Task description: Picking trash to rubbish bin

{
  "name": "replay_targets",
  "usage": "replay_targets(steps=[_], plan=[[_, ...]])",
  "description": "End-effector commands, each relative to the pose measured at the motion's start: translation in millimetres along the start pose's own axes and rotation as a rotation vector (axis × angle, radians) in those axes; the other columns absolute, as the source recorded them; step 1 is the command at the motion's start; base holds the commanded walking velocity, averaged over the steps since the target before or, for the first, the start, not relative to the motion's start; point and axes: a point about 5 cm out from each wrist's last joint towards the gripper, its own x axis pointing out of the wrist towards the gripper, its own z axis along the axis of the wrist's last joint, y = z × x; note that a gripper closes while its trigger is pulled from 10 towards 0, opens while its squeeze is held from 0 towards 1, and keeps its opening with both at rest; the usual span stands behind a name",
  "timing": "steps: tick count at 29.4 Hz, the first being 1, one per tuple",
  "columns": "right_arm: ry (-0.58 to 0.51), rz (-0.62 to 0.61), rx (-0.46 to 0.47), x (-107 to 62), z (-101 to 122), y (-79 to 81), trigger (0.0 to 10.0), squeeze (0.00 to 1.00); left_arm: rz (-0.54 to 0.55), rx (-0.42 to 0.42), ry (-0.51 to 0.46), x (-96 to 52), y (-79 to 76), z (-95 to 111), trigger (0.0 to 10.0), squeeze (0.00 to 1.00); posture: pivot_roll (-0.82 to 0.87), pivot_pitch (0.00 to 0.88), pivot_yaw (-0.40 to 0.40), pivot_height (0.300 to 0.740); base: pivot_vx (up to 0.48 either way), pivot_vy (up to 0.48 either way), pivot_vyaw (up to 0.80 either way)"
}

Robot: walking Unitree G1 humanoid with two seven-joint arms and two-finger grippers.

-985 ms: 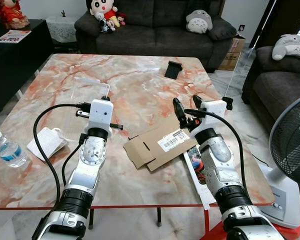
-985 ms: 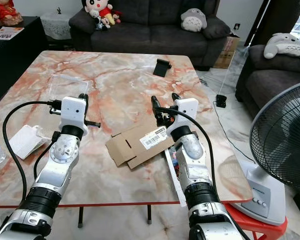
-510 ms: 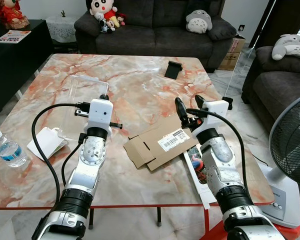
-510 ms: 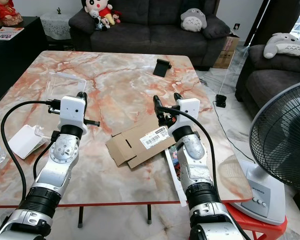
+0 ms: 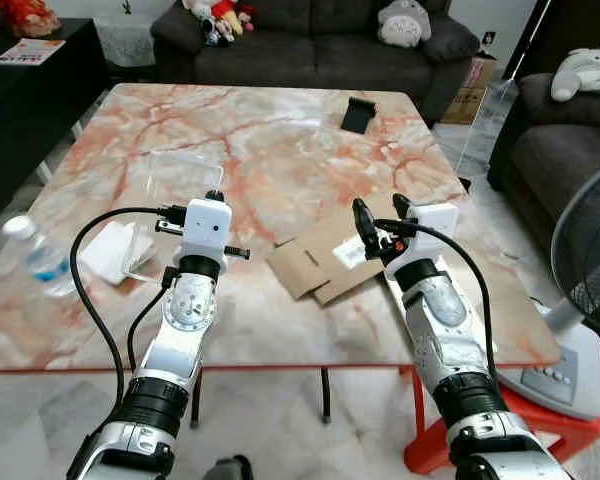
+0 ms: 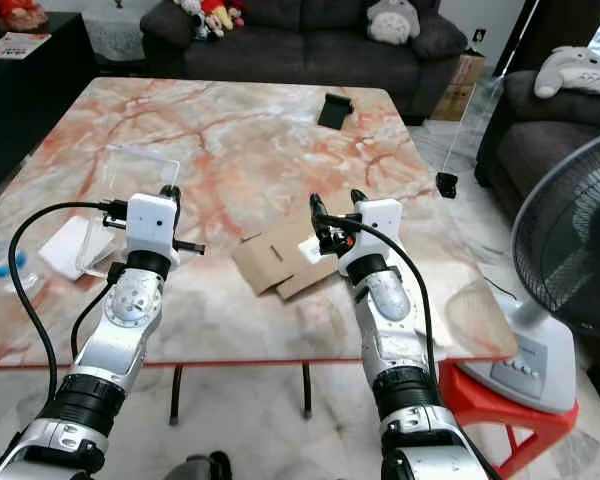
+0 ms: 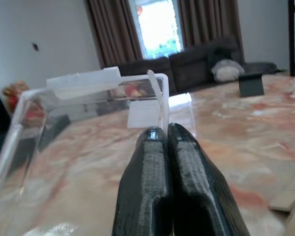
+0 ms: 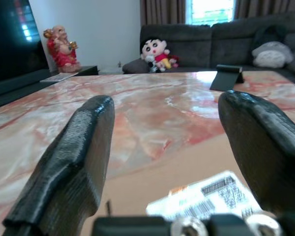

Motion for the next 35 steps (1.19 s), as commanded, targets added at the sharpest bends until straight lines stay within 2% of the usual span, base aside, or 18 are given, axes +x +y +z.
replay_targets(steps=[1, 15, 20, 24, 26, 27, 29, 30, 32, 34, 35], plan=[[-0.009, -0.018, 0.002, -0.2, 1.9, -3.9, 10.0, 0.0, -0.002, 0.001, -0.005, -1.8, 1.2, -0.4, 10.0, 0.0, 0.0, 0.025, -0.03, 0.74, -0.315, 0.0, 0.0], [0.006, -0.064, -0.002, -4.8, -1.4, -15.3, 10.0, 0.0, -0.009, 0.001, -0.009, -3.0, 0.9, -0.3, 10.0, 0.0, 0.0, 0.024, -0.027, 0.74, -0.299, 0.0, 0.0], [0.058, -0.151, 0.008, -16.4, -12.3, -35.6, 10.0, 0.0, -0.016, 0.002, 0.006, -5.9, 1.0, -5.1, 10.0, 0.0, -0.01, 0.019, -0.026, 0.74, -0.284, 0.0, 0.0], [0.116, -0.209, 0.026, -28.7, -24.9, -48.1, 10.0, 0.0, -0.033, -0.023, 0.094, -13.3, -1.3, -23.1, 10.0, 0.0, -0.01, 0.015, -0.023, 0.74, 0.0, 0.0, 0.0], [0.149, -0.238, 0.042, -35.1, -32.1, -53.5, 10.0, 0.0, -0.065, -0.034, 0.15, -19.9, -4.9, -35.5, 10.0, 0.0, -0.02, 0.011, -0.021, 0.74, 0.0, 0.0, 0.0], [0.195, -0.27, 0.044, -44.6, -41.2, -60.1, 10.0, 0.0, -0.083, -0.06, 0.231, -30.7, -8.3, -53.1, 10.0, 0.0, -0.01, 0.009, -0.02, 0.74, 0.0, 0.0, 0.0], [0.247, -0.317, 0.065, -56.7, -52.1, -67.7, 10.0, 0.0, -0.085, -0.102, 0.326, -45.1, -10.2, -72.6, 10.0, 0.0, -0.02, 0.006, -0.019, 0.74, 0.0, 0.0, 0.0], [0.305, -0.373, 0.094, -70.7, -63.3, -75.8, 10.0, 0.0, -0.085, -0.141, 0.428, -62.0, -11.7, -91.9, 10.0, 0.0, -0.02, 0.004, -0.019, 0.74, 0.0, 0.0, 0.0], [0.345, -0.409, 0.112, -81.5, -71.0, -80.8, 10.0, 0.0, -0.088, -0.156, 0.497, -75.3, -12.7, -104.6, 10.0, 0.0, -0.02, 0.002, -0.018, 0.74, 0.0, 0.0, 0.0], [0.409, -0.457, 0.125, -97.7, -81.7, -86.9, 10.0, 0.0, -0.106, -0.158, 0.605, -95.3, -15.1, -122.0, 10.0, 0.0, -0.02, 0.0, -0.02, 0.74, 0.0, 0.0, 0.0], [0.409, -0.457, 0.125, -97.7, -81.7, -86.9, 10.0, 0.0, -0.106, -0.158, 0.605, -95.3, -15.1, -122.0, 10.0, 0.0, -0.02, 0.0, -0.02, 0.74, 0.0, 0.0, 0.0]])
